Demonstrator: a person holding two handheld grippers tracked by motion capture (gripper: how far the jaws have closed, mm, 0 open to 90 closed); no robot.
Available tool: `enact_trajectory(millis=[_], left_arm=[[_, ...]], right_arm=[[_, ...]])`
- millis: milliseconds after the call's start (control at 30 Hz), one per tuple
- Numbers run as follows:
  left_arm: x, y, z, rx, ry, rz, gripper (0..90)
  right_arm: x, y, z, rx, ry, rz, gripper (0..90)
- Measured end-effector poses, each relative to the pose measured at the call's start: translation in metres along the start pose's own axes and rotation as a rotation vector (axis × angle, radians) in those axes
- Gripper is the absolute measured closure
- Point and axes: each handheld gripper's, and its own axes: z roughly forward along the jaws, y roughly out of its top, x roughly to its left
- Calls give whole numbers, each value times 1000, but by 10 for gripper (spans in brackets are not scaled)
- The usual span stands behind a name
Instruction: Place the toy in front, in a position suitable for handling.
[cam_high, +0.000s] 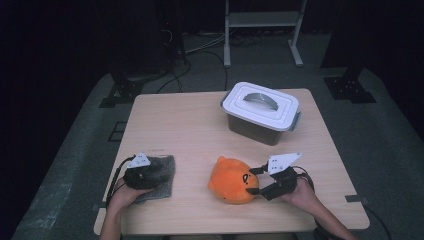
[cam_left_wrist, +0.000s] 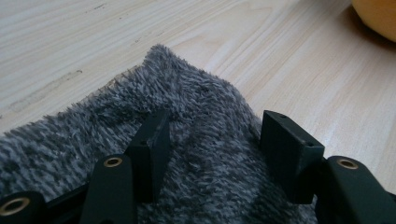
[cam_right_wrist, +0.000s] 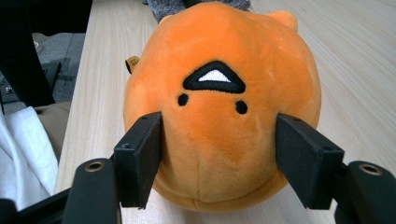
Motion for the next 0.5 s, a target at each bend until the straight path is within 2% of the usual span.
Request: enact_trajectory(millis=[200, 300, 367, 400, 500], left_arm=[[-2, 0, 2, 7, 12, 2, 416], [-3, 0, 2, 15, 20, 16, 433], [-3, 1, 2, 16, 22, 18, 479], [-4, 0, 2, 11, 16, 33, 533], [-5, 0, 2, 9, 4, 38, 643]], right_arm=[[0, 0, 0, 0, 0, 0, 329], [0, 0, 0, 0, -1, 0, 328], [0, 0, 0, 0, -1, -1, 328], [0, 0, 0, 0, -1, -1, 328], [0, 0, 0, 0, -1, -2, 326]])
